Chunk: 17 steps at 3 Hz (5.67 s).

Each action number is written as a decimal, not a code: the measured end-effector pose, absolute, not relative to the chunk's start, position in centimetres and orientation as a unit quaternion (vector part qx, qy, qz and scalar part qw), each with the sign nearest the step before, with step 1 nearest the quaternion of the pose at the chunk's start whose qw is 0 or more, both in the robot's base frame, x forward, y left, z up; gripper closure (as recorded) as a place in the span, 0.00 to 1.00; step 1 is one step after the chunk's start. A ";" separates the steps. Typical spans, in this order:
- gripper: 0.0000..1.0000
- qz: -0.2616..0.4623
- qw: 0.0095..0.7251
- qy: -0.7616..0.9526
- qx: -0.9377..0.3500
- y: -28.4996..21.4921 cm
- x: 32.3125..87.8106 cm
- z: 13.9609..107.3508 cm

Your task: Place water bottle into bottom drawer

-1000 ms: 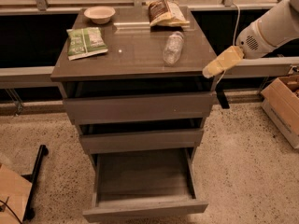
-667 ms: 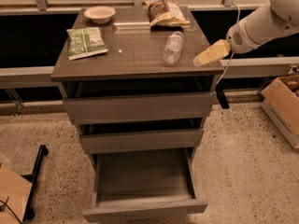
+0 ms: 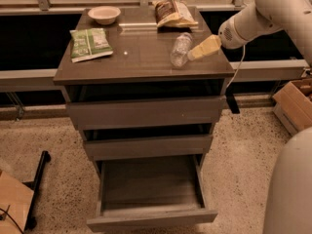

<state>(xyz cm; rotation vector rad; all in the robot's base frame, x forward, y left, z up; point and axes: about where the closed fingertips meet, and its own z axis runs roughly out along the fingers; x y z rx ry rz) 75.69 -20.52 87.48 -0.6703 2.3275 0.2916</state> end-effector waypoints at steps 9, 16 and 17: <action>0.88 0.167 0.335 0.878 -0.296 -13.0 81.8 87.0; 1.00 0.230 0.199 0.858 -0.414 -9.9 51.7 76.6; 1.00 0.282 0.141 0.863 -0.394 -9.0 47.9 71.2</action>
Offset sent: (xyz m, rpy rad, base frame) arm 0.0392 0.0649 0.0048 0.0403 -0.0052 0.1751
